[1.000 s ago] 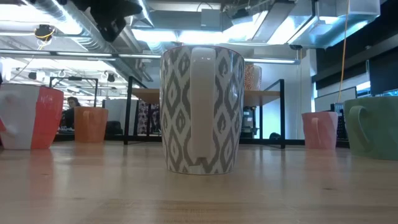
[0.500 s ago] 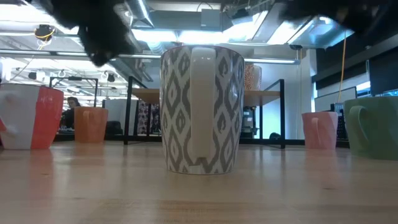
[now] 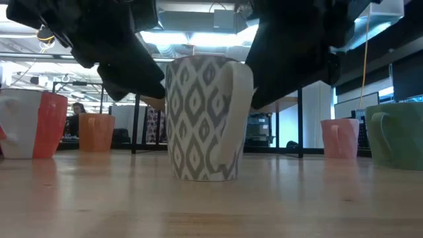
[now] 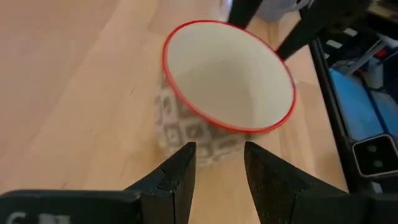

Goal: Place coffee mugs
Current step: Put the gray patterned mug on the shelf

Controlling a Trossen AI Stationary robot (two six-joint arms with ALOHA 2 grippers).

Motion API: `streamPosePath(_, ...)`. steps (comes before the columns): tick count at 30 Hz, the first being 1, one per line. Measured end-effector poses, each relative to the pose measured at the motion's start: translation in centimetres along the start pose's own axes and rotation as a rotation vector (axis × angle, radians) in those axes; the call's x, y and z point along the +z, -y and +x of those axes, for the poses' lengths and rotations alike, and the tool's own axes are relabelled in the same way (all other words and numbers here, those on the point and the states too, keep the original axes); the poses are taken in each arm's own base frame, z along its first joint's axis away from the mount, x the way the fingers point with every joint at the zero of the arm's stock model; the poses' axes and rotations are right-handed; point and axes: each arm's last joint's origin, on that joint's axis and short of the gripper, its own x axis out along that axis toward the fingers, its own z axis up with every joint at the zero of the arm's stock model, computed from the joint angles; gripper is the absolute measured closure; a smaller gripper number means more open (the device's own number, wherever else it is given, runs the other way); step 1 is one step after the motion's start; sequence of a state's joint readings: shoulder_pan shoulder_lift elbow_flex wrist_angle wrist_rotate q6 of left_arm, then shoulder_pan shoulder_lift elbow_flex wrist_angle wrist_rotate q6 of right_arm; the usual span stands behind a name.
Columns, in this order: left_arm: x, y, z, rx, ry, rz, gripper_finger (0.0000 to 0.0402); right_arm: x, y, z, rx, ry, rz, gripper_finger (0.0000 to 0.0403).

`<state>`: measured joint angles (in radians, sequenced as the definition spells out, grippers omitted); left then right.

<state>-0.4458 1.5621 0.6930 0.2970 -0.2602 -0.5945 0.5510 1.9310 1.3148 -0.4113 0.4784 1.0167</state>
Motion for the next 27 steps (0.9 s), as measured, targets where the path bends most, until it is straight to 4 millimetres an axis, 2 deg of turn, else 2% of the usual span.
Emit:
streamPosePath(8,0.0,0.0,0.1,-0.008,-0.006,0.014,0.0271,1.5,1.8,0.5,-0.073,-0.046,-0.019,0.0243)
streamPosePath(11,0.1,0.1,0.0,-0.022,0.001,0.011,0.0271,2.0,2.3,-0.7,-0.082,-0.109,-0.024,0.0243)
streamPosePath(13,0.1,0.1,0.0,-0.024,-0.001,0.012,0.0271,2.0,1.9,-2.2,-0.042,-0.162,-0.035,0.0243)
streamPosePath(17,0.1,0.1,0.0,-0.022,-0.002,0.011,0.0271,0.8,-0.1,-4.3,0.064,-0.145,-0.066,0.0243)
streamPosePath(20,0.1,0.1,0.0,-0.022,-0.002,0.01,0.0271,-0.5,-1.1,-5.1,0.025,-0.012,-0.106,0.0241)
streamPosePath(23,0.0,0.1,0.0,-0.028,-0.006,0.01,0.0271,-1.7,-1.4,-4.7,-0.048,0.086,-0.139,0.0227)
streamPosePath(27,-0.1,0.1,0.0,-0.038,-0.022,0.012,0.0271,-2.4,-1.9,-3.6,-0.054,0.136,-0.087,0.019)
